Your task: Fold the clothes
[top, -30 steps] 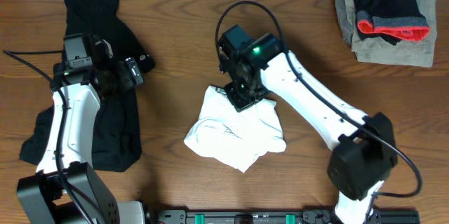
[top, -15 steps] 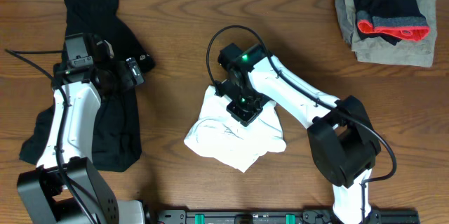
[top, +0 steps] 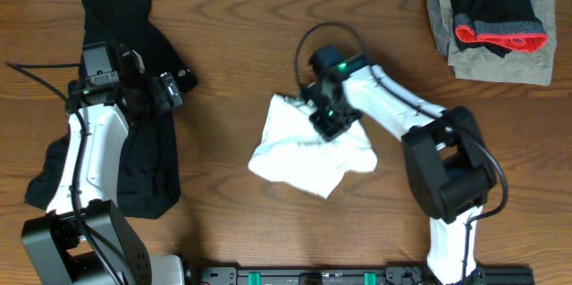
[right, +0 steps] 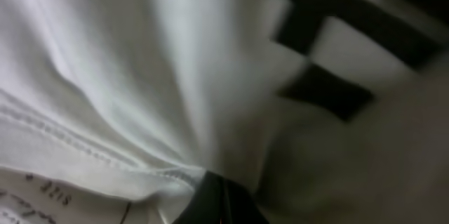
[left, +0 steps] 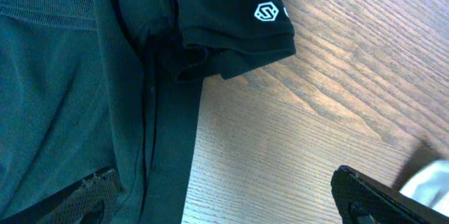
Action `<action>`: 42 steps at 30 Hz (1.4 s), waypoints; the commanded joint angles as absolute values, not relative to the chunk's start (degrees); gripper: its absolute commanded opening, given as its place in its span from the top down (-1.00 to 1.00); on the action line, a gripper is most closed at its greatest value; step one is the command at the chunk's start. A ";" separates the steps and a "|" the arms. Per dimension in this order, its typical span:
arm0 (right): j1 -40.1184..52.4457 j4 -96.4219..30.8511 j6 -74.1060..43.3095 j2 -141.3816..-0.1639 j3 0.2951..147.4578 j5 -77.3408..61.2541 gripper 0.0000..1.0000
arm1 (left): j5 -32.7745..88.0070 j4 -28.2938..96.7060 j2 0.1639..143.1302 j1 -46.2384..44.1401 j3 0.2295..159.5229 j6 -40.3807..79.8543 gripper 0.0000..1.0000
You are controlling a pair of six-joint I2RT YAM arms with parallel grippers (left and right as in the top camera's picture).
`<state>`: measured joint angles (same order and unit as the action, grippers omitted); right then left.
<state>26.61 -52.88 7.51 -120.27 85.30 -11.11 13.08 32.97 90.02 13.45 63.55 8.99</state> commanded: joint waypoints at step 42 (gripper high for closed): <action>31.88 -48.71 -19.70 -122.13 98.45 1.56 0.14 | 12.34 31.62 90.70 13.69 63.59 8.67 -0.96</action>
